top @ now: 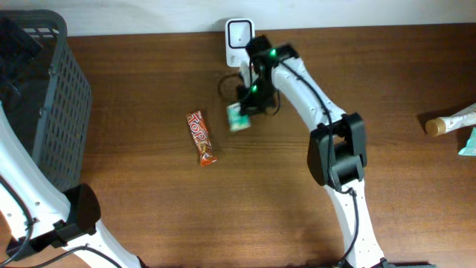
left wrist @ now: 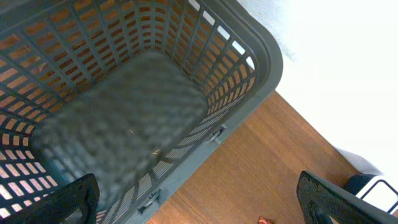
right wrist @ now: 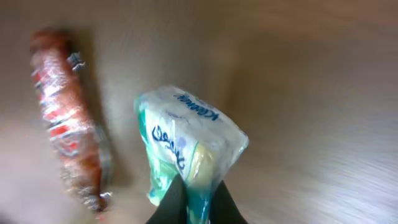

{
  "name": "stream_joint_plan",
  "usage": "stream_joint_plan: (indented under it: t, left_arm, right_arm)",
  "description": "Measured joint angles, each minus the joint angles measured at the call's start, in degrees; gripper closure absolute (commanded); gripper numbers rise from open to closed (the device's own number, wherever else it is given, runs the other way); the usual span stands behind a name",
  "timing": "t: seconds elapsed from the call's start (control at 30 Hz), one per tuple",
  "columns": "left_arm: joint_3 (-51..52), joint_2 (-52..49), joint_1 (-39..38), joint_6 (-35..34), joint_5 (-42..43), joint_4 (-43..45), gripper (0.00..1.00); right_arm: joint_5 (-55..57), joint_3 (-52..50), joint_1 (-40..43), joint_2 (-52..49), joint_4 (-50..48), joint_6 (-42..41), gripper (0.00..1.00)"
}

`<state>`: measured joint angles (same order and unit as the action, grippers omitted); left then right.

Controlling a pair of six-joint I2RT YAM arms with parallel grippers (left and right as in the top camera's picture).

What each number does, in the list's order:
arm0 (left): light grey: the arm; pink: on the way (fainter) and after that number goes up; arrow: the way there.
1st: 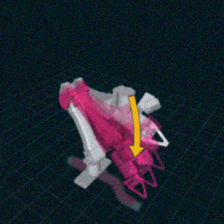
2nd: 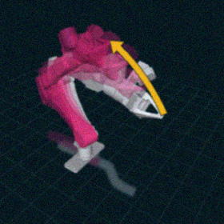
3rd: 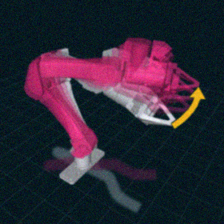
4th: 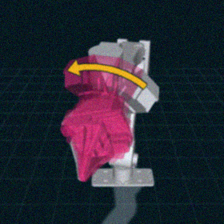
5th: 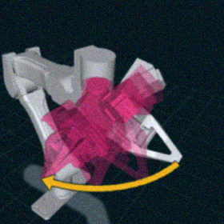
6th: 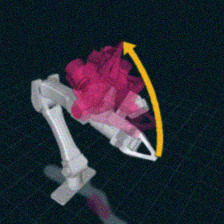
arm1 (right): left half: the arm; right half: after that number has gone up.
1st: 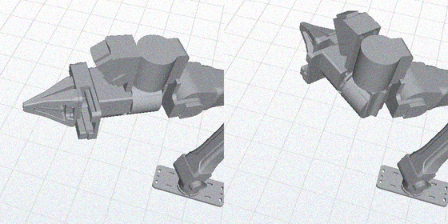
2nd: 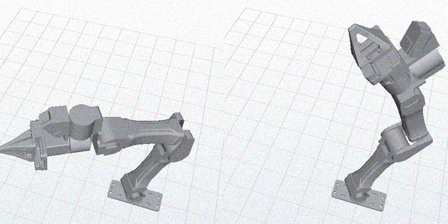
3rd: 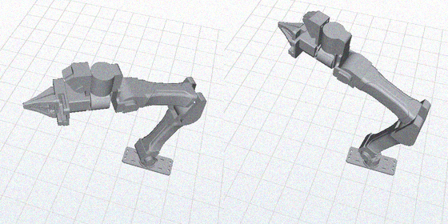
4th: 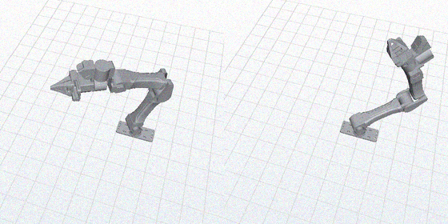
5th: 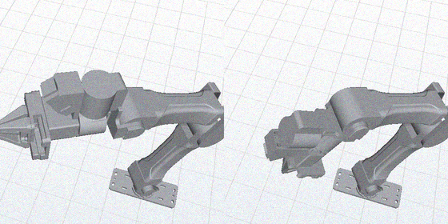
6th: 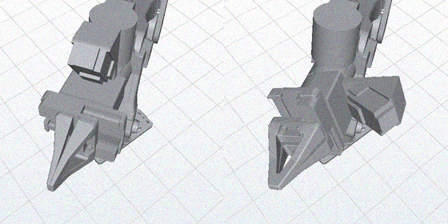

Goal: Scan the item barcode
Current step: 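Grasp the green Kleenex tissue pack and hold it at the scanner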

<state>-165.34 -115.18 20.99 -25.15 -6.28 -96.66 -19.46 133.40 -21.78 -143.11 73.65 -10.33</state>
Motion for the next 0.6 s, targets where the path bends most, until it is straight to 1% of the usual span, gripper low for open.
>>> stream_joint_plan:
  t: [0.03,0.07,0.1,0.13,0.17,0.2,0.27,0.37,0.5,0.6]
  left_arm:
    - [0.0,0.0,0.0,0.0,0.0,0.0,0.01]
    - [0.0,0.0,0.0,0.0,0.0,0.0,0.01]
    - [0.0,0.0,0.0,0.0,0.0,0.0,0.01]
    - [0.0,0.0,0.0,0.0,0.0,0.0,0.01]
    - [0.0,0.0,0.0,0.0,0.0,0.0,0.01]
    - [0.0,0.0,0.0,0.0,0.0,0.0,0.01]
    - [0.0,0.0,0.0,0.0,0.0,0.0,0.01]
    - [0.0,0.0,0.0,0.0,0.0,0.0,0.01]
    - [0.0,0.0,0.0,0.0,0.0,0.0,0.01]
    - [0.0,0.0,0.0,0.0,0.0,0.0,0.01]
  right_arm:
    - [8.8,4.1,0.0,0.0,2.1,0.0,0.96]
    - [19.5,8.4,0.0,0.0,0.7,0.2,0.96]
    - [28.0,10.7,-0.2,0.0,-2.4,0.5,0.96]
    - [37.0,10.8,-0.3,0.1,-11.4,5.1,0.96]
    - [39.9,10.8,-0.4,0.0,-12.9,7.3,0.96]
    - [41.8,10.7,-0.4,0.0,-19.6,10.2,0.96]
    - [43.9,10.7,-0.5,-0.4,-29.7,15.7,0.96]
    - [42.0,10.7,-0.5,-0.9,-38.4,21.8,0.96]
    - [36.1,10.7,-0.7,-2.8,-41.6,26.7,0.96]
    - [35.1,10.7,-0.8,-5.4,-40.9,27.5,0.96]
